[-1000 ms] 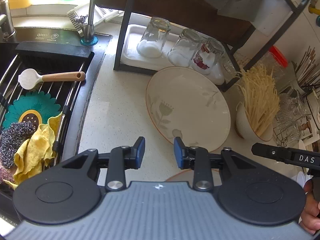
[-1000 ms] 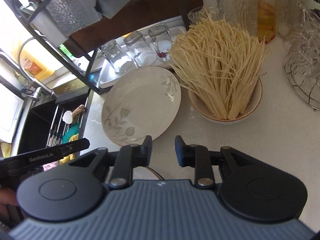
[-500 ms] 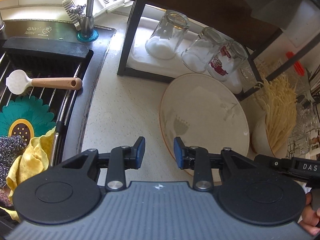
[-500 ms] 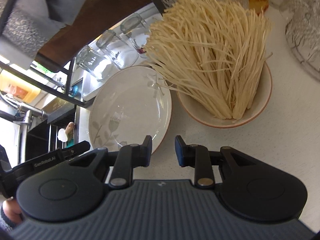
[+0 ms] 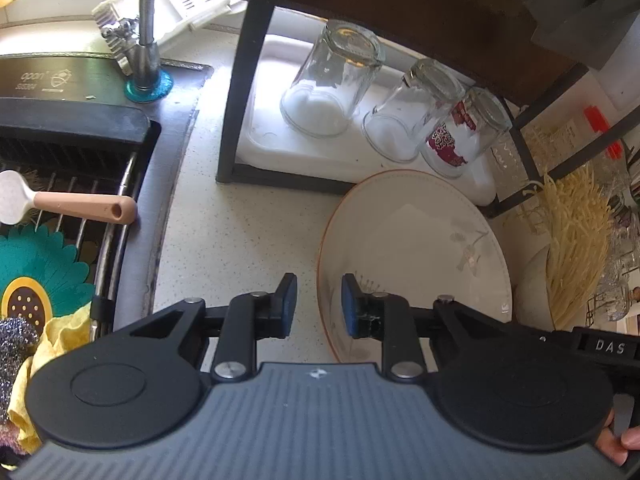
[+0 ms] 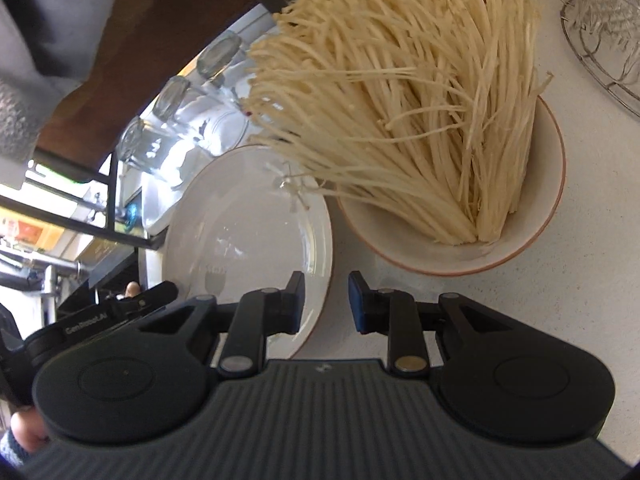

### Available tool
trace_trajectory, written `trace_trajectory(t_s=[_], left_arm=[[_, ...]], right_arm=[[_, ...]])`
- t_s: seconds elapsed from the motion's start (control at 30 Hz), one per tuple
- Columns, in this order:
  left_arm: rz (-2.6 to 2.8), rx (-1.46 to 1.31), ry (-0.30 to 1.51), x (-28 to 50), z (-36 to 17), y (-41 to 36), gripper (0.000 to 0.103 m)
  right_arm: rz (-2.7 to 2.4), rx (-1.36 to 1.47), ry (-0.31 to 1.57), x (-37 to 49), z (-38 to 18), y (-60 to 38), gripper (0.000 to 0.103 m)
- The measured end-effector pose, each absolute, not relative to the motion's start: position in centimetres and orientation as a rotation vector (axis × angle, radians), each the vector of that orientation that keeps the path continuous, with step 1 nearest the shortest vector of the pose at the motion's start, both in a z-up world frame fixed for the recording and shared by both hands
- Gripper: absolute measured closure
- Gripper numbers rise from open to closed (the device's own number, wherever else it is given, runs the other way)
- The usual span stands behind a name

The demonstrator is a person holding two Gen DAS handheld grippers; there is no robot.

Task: Organize plates and bowls
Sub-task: 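Close the left tool on the rim while the right tool holds the plate, then lower the white leaf-pattern plate with both tools onto the cream plate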

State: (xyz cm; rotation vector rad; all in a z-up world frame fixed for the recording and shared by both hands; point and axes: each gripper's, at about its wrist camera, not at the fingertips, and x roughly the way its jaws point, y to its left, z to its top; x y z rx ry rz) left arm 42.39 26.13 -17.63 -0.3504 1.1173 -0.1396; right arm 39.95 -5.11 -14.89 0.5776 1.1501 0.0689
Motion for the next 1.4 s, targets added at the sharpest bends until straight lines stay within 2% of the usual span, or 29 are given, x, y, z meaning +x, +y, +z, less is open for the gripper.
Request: trace_trajectory(t_s=[0.13,0.23,0.7,0.8,0.9,1.4], left_arm=[[-0.149,-0.342,1.126,43.2,-18.1,26.1,0.081],[-0.152,-0.338,1.126,43.9,-18.3,26.1,0.082],[-0.190,-0.375,1.133,45.8,-19.3,26.1,0.084],[-0.205,-0.391,1.128,45.9,-19.5,26.3,0.084],[-0.214,-0.488,1.130,46.0,-20.0,27.0,0.084],[-0.240,-0.432,1.119,45.0,-19.0,27.1,0.084]], right_arm=[[0.054,0.602,1.139,40.4,-15.1,-5.4,0.077],[0.034,0.629,1.155,40.7,-15.4,-5.6,0.082],[0.007,0.643,1.176,42.0,-17.1,-5.1,0.083],[0.019,0.652,1.183,42.4,-17.6,-5.0,0.091],[0.019,0.648,1.188,42.7,-17.8,-4.8,0.092],[0.106,0.585,1.171,42.2,-16.7,-4.3,0.093]])
